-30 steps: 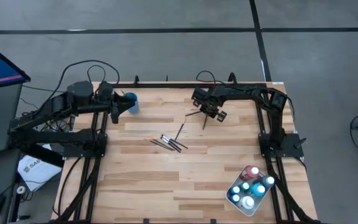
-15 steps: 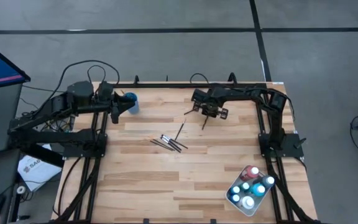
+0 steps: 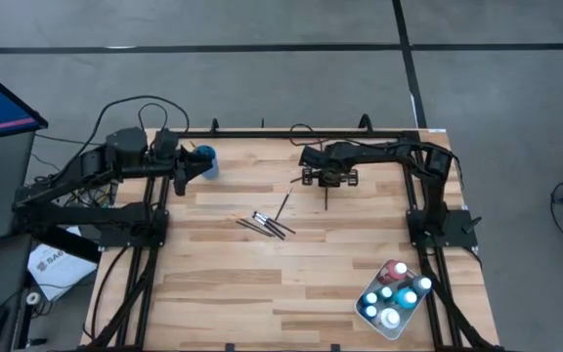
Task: Pick & Place Paint Supplies
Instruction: Put the silver paint brush into the blue cup
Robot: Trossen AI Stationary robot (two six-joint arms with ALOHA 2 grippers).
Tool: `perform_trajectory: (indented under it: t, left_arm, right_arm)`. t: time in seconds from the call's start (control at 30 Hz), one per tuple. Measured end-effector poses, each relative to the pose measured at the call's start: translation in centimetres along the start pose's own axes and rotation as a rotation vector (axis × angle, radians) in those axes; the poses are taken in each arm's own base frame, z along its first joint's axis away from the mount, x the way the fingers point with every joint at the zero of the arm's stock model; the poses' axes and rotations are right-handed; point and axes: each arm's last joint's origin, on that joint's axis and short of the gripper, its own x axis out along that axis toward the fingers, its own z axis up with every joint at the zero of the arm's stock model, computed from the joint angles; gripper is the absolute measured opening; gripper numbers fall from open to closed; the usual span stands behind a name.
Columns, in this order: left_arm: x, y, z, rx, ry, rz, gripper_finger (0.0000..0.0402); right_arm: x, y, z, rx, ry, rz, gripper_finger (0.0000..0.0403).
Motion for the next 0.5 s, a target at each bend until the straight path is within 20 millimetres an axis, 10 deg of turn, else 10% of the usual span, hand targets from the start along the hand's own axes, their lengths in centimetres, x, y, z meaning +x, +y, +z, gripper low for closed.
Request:
perform_trajectory:
  t: [0.5]
  left_arm:
    - [0.7,-0.1,0.1,0.061,0.020,-0.033,0.0149]
  right_arm:
    - [-9.8,2.9,-2.7,-0.198,-0.292,0.531,0.0001]
